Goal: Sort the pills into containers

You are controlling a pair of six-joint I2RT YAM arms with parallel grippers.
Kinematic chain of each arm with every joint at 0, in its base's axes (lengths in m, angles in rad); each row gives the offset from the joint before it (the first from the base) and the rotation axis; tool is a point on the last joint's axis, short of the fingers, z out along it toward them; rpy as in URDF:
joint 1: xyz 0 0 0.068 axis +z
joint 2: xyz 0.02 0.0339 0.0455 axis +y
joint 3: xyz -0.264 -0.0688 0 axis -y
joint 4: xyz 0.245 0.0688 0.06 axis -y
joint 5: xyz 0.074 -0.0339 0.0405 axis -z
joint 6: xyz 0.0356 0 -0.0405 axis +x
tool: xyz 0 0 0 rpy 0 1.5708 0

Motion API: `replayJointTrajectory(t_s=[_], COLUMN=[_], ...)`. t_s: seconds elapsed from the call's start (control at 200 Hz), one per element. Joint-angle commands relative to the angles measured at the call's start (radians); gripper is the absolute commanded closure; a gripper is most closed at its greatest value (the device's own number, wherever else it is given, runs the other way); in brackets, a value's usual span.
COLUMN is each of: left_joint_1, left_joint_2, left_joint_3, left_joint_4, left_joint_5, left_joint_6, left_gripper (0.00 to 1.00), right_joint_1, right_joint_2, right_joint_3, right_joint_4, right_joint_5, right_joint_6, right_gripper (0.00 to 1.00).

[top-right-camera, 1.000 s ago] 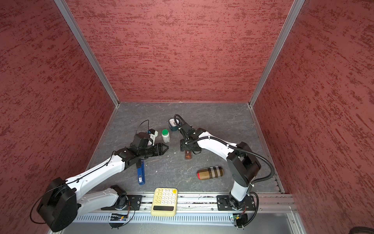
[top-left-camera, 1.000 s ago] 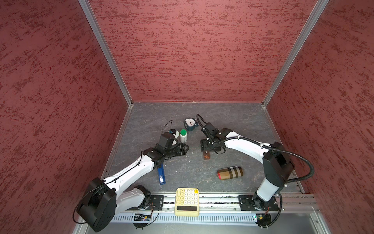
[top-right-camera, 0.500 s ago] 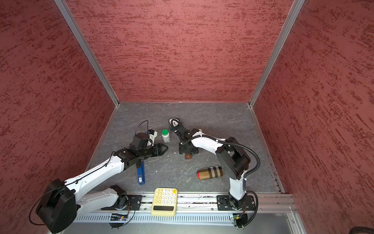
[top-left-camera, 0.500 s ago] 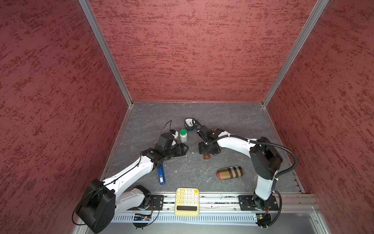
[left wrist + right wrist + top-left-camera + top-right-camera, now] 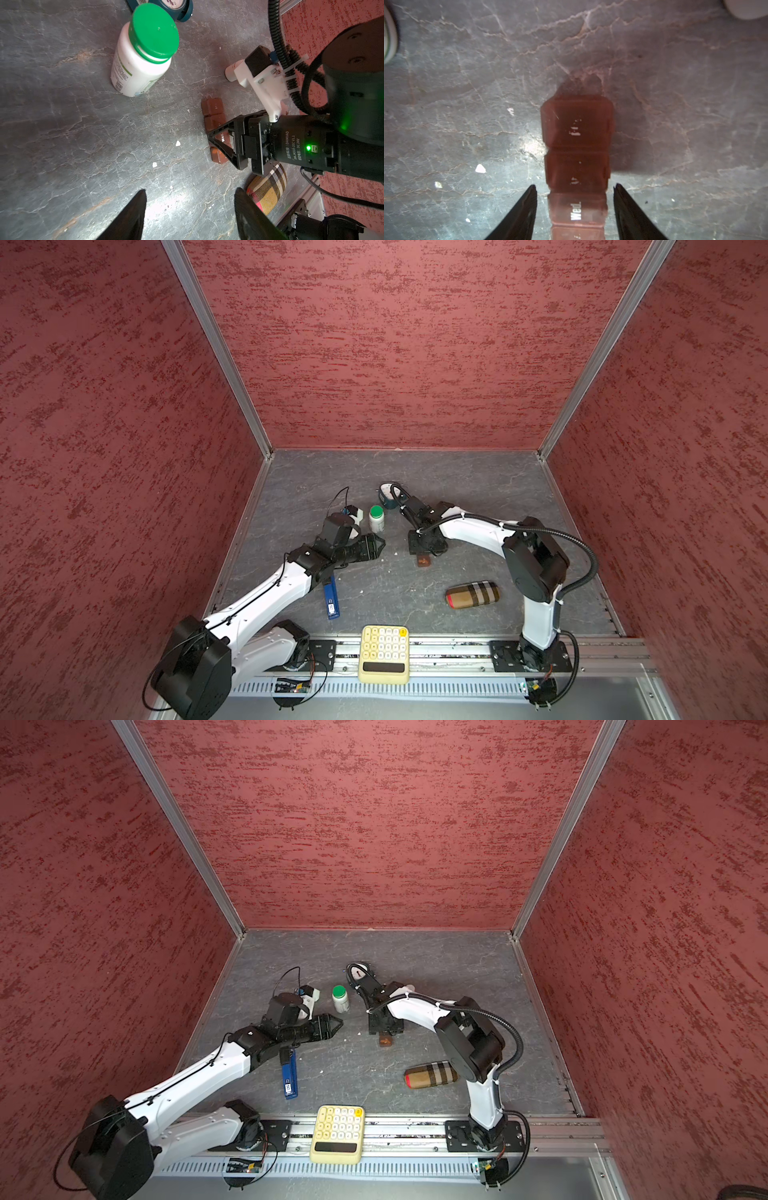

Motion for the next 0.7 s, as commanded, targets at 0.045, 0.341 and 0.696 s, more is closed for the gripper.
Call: replayJointTrajectory(t_s=[0.045, 0.341, 0.696], left_joint_1=[0.007, 0.007, 0.001], left_joint_2=[-0.008, 0.005, 0.137], left_joint_3=[0.007, 0.025, 0.041], left_joint_4=[-0.002, 0.021, 0.254], left_joint_5=[0.004, 0.039, 0.219], left_joint_6=[0.001, -0.011, -0.117], left_gripper=[0.32, 0.31, 0.31], right_joint_1=[0.005, 0.005, 0.005], right_joint_2=[0.011, -0.022, -0.178], right_joint_3=[0.006, -0.009, -0.061], right_joint_4=[-0.016, -0.021, -0.05], right_joint_5=[0.028, 0.035, 0.008], right_joint_6=[0.006, 0.0, -0.02], right_gripper=[0.47, 0.58, 0.6])
